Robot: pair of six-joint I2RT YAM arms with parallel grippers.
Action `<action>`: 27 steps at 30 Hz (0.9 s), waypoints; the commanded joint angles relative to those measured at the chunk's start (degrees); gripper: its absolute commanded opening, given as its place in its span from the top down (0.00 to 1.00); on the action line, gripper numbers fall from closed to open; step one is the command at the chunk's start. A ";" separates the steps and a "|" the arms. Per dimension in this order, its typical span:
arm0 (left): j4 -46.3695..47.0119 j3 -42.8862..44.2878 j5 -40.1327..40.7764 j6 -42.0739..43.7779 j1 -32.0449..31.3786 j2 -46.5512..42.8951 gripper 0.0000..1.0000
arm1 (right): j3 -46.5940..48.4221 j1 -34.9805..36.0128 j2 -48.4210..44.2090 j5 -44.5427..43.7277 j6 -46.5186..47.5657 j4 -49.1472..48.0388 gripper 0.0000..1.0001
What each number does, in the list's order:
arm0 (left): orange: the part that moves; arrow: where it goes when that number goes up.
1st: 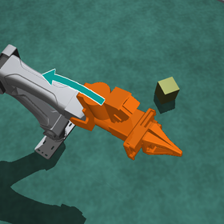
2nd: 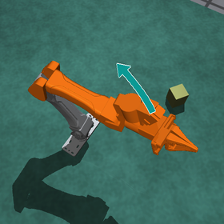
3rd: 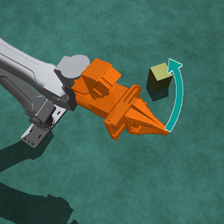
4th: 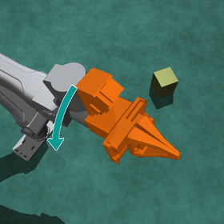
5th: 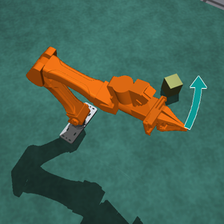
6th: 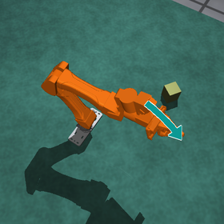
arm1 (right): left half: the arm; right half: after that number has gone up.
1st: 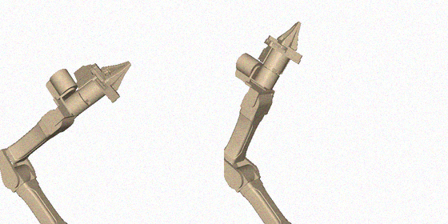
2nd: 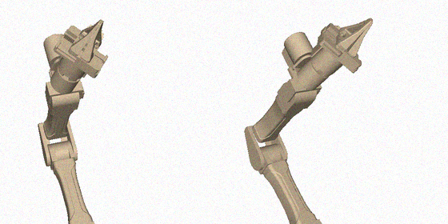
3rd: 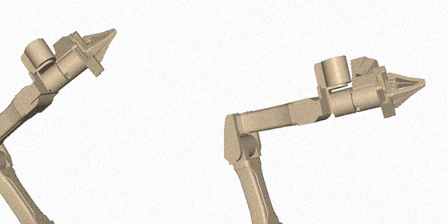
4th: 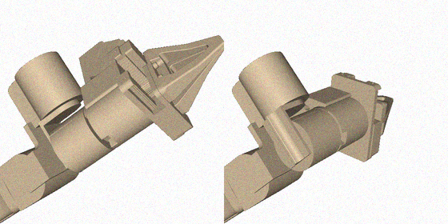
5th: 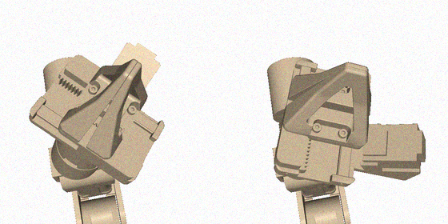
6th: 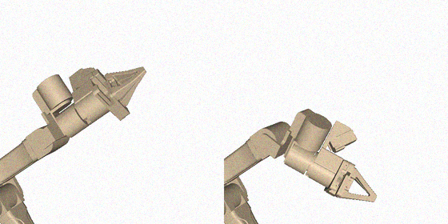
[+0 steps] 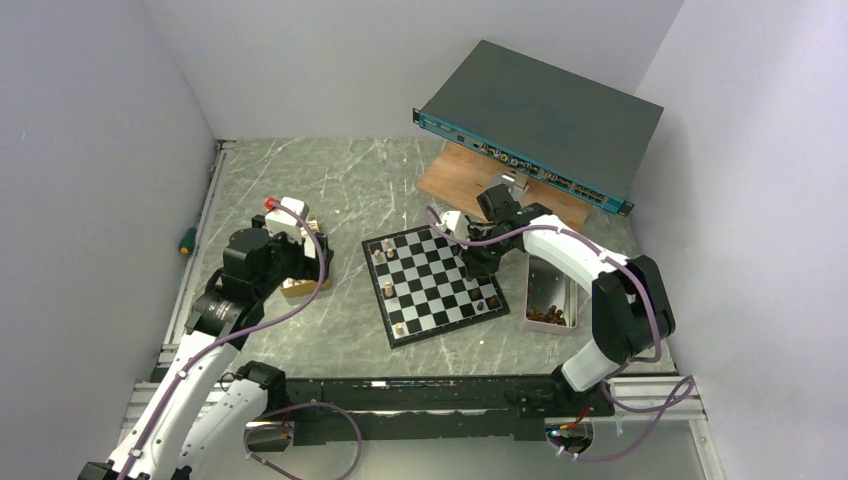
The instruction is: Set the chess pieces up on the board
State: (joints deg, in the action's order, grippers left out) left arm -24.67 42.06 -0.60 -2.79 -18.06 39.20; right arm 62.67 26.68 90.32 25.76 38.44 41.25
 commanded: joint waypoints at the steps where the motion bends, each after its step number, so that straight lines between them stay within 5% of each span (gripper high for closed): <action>1: 1.94 -0.14 -0.27 -0.55 0.48 -0.11 0.00 | 1.56 0.56 0.65 -2.32 -1.82 -2.84 0.99; 27: 1.99 -0.07 -0.89 -0.55 0.83 0.35 0.00 | 1.30 1.40 3.79 -5.02 -2.18 -2.50 0.97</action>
State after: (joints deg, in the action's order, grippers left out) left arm -24.67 42.06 -0.69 -2.79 -17.58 39.29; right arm 62.67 27.81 93.76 21.52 37.23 39.75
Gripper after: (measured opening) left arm 0.996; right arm 0.103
